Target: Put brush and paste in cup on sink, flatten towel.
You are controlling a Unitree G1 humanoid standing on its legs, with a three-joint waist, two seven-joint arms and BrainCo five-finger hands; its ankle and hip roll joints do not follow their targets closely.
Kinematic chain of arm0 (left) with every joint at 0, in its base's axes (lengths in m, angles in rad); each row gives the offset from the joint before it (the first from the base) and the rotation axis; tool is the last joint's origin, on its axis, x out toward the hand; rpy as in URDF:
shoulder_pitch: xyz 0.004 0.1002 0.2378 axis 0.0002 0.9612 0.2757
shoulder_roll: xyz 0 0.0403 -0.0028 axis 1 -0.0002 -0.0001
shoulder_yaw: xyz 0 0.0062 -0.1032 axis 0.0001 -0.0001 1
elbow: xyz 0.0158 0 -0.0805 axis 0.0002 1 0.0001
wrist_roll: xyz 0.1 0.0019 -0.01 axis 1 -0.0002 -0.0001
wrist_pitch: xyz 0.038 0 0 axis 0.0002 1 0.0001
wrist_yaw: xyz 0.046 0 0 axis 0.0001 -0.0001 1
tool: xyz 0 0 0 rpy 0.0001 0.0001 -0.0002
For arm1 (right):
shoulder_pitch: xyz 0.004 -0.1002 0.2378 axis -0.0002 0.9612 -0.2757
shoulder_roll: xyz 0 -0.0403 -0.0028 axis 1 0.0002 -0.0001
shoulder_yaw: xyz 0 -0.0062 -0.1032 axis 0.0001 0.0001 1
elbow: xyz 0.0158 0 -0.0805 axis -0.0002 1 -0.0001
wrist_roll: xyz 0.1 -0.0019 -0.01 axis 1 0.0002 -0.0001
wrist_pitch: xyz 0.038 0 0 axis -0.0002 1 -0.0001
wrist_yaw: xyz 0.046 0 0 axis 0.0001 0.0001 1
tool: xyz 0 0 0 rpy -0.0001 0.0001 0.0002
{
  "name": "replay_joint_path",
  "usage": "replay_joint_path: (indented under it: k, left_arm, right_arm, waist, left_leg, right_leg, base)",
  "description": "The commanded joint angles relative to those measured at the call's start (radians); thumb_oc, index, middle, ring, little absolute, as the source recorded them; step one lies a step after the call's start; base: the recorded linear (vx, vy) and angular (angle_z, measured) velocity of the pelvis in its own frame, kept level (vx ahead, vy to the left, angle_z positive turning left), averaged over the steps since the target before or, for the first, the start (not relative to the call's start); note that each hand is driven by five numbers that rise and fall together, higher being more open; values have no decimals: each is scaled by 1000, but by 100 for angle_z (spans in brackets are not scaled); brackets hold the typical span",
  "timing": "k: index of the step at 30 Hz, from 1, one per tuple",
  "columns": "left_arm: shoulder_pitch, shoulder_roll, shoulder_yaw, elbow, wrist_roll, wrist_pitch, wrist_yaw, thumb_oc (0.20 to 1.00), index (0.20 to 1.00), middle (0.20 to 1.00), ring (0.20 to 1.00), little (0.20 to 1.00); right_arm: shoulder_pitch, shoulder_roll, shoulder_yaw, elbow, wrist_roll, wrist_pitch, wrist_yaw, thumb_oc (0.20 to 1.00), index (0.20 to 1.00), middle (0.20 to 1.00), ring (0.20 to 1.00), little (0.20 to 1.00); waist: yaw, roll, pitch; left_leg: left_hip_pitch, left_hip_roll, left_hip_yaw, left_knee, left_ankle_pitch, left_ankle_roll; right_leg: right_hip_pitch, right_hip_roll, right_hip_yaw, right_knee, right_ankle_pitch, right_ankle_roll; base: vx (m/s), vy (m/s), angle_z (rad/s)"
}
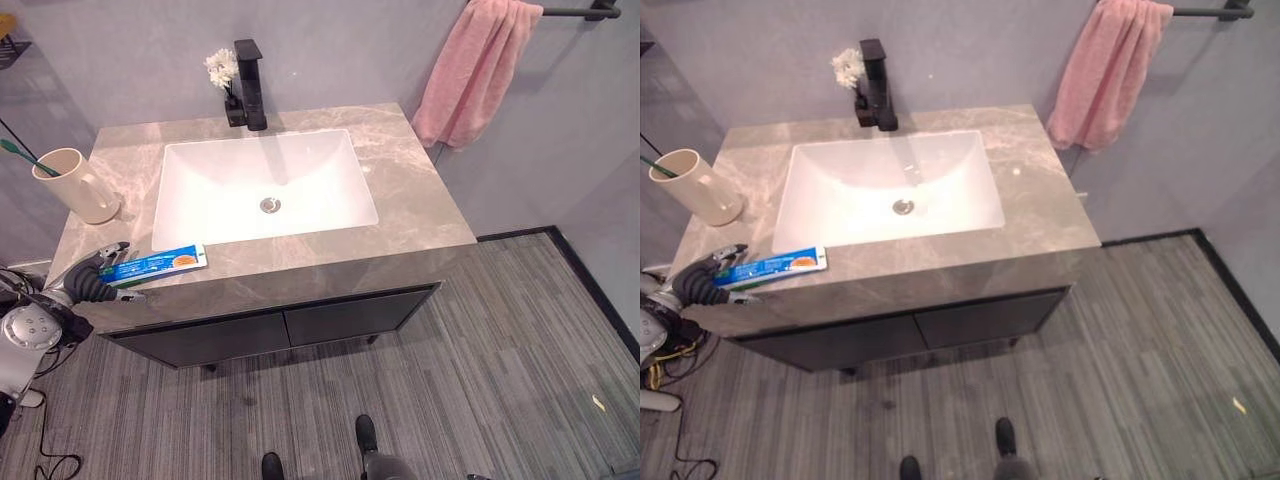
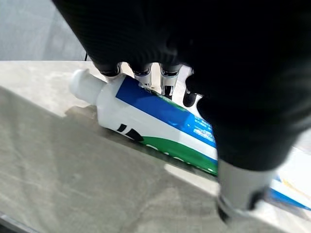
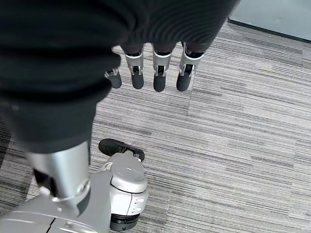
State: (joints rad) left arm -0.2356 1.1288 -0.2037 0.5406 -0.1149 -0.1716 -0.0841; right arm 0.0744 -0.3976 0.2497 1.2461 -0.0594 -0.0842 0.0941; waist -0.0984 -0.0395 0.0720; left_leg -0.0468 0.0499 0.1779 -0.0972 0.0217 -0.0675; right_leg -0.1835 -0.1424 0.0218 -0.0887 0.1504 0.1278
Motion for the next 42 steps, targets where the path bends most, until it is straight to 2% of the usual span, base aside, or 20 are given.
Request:
replay_joint_path:
  k: [1,14,17,19,22,23,24,28,31,42]
  left_arm:
    - [-45,-12,18,42,33,-8,-4,200,200,200,200,200]
    - [-18,-102,-4,29,106,-11,19,200,200,200,200,200]
    - [-4,-146,-16,32,153,-8,23,200,200,200,200,200]
    - [30,-201,-74,7,285,-5,7,200,200,200,200,200]
    - [53,-247,-82,10,304,-9,7,200,200,200,200,200]
    - [76,-298,-76,25,296,-16,13,200,200,200,200,200]
    - [79,-308,-74,22,296,-17,17,200,200,200,200,200]
    - [109,-347,-21,-50,288,-28,62,200,200,200,200,200]
    - [146,-332,43,-179,314,-49,98,200,200,200,200,200]
    - [147,-314,184,-369,431,-77,264,200,200,200,200,200]
  right_arm:
    - [-38,-42,41,15,22,0,-1,1000,1000,1000,1000,1000]
    - [-38,-47,43,-4,22,-7,-5,1000,1000,1000,1000,1000]
    - [-37,-43,39,3,20,-6,-8,1000,1000,1000,1000,1000]
    - [-37,-36,27,6,10,-2,-15,1000,1000,1000,1000,1000]
    - [-39,-33,19,11,6,-1,-19,1000,1000,1000,1000,1000]
    - [-43,-27,8,14,14,-3,-21,1000,1000,1000,1000,1000]
    - [-41,-27,4,16,16,-3,-24,1000,1000,1000,1000,1000]
    - [-40,-23,-53,41,64,-6,-45,1000,1000,1000,1000,1000]
    - [-39,-22,-102,48,116,-15,-58,1000,1000,1000,1000,1000]
    - [-54,-44,-212,53,278,-32,-103,1000,1000,1000,1000,1000]
  waist:
    - [-33,-19,56]
    - [-36,-34,57]
    - [-35,-32,58]
    - [-32,-26,55]
    - [-31,-21,52]
    - [-28,-16,45]
    - [-29,-14,40]
    - [-23,-5,23]
    - [-21,-4,12]
    - [-26,-9,-34]
  left_leg:
    - [-6,25,0,10,-7,-12]
    - [-34,35,-5,10,-1,-18]
    - [-14,39,-6,10,-7,-20]
    - [27,45,-4,10,-21,-22]
    - [45,49,-4,10,-27,-23]
    - [58,51,-5,10,-30,-24]
    - [63,53,-4,10,-31,-24]
    - [81,59,-10,10,-33,-28]
    - [101,65,-11,10,-37,-31]
    - [147,71,0,10,-56,-30]
  right_leg:
    - [-24,-73,-20,1,55,89]
    - [-50,-66,-15,1,55,83]
    - [-30,-64,-17,1,45,81]
    - [12,-60,-20,1,28,76]
    - [31,-60,-22,1,20,73]
    - [48,-57,-26,1,14,70]
    - [53,-56,-27,1,12,69]
    - [81,-53,-39,1,0,64]
    - [102,-50,-44,1,-9,63]
    - [144,-47,-43,1,-21,62]
  base:
    - [0,0,0]
    - [0,0,0]
    - [12,-8,0]
    - [58,-37,2]
    - [28,-27,2]
    - [11,-29,-3]
    - [4,-48,-3]
    - [-3,-17,0]
    - [0,0,0]
    - [1,-1,0]
